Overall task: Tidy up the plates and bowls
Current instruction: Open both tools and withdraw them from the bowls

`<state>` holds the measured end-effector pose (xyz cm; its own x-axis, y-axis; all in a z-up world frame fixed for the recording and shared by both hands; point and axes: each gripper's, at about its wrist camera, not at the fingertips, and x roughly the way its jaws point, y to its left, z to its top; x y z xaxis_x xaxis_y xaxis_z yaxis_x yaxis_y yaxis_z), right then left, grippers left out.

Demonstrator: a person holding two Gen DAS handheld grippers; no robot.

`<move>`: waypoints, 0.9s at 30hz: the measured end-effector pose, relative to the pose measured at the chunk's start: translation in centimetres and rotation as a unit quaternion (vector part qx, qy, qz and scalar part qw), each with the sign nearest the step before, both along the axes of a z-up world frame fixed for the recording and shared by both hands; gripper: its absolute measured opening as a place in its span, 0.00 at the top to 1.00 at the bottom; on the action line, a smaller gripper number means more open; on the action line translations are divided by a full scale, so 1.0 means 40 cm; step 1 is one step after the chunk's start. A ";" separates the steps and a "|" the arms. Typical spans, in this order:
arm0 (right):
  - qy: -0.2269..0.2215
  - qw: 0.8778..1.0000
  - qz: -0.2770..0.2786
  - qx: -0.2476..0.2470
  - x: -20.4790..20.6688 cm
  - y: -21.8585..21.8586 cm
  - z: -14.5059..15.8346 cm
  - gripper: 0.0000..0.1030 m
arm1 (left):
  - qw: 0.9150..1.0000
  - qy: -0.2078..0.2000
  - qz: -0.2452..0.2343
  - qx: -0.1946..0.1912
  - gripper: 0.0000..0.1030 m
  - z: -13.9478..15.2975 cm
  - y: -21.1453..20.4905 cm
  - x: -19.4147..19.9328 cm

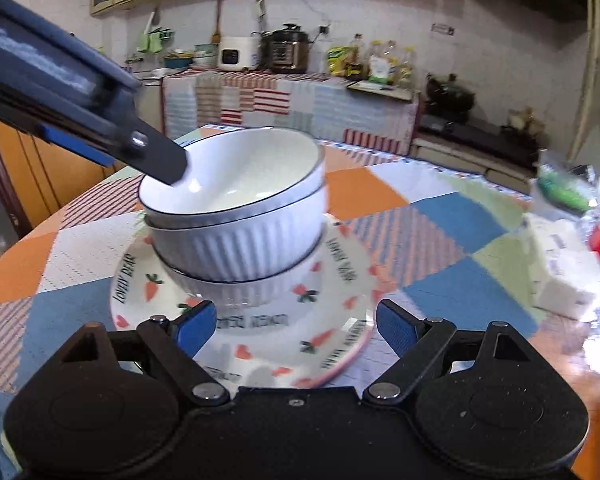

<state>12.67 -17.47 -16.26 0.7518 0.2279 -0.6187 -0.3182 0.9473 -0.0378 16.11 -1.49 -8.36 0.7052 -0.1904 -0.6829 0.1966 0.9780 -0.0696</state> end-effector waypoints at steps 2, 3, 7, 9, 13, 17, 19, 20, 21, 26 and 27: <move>-0.010 1.000 -0.012 -0.001 -0.016 -0.015 0.024 0.13 | 1.000 -0.001 0.003 -0.009 0.31 0.027 0.007 -0.020; -0.022 1.000 -0.019 0.000 -0.030 -0.024 0.040 0.13 | 1.000 0.000 0.004 -0.012 0.29 0.039 0.010 -0.031; -0.049 0.998 -0.046 -0.008 -0.073 -0.050 0.107 0.13 | 1.000 0.004 0.006 -0.012 0.29 0.082 0.029 -0.080; -0.049 0.997 -0.054 0.004 -0.090 -0.067 0.141 0.13 | 1.000 0.007 0.016 -0.004 0.29 0.095 0.045 -0.105; -0.040 0.997 -0.069 0.015 -0.119 -0.089 0.200 0.12 | 1.000 0.006 0.028 0.010 0.28 0.113 0.065 -0.151; -0.018 0.997 -0.070 0.035 -0.146 -0.106 0.252 0.12 | 0.999 0.012 0.032 0.007 0.28 0.123 0.079 -0.183; -0.010 0.996 -0.081 0.036 -0.162 -0.110 0.268 0.12 | 0.999 0.013 0.031 0.019 0.26 0.132 0.076 -0.205; -0.005 0.996 -0.085 0.034 -0.167 -0.111 0.275 0.12 | 0.999 0.013 0.028 0.025 0.25 0.135 0.074 -0.216; -0.002 0.996 -0.087 0.029 -0.174 -0.110 0.281 0.12 | 0.999 0.015 0.026 0.027 0.25 0.137 0.074 -0.228; 0.008 0.994 -0.106 -0.016 -0.217 -0.101 0.299 0.05 | 0.999 0.019 0.025 0.021 0.22 0.142 0.083 -0.280; 0.010 0.993 -0.113 -0.021 -0.224 -0.100 0.303 0.03 | 0.999 0.018 0.029 0.021 0.20 0.142 0.085 -0.286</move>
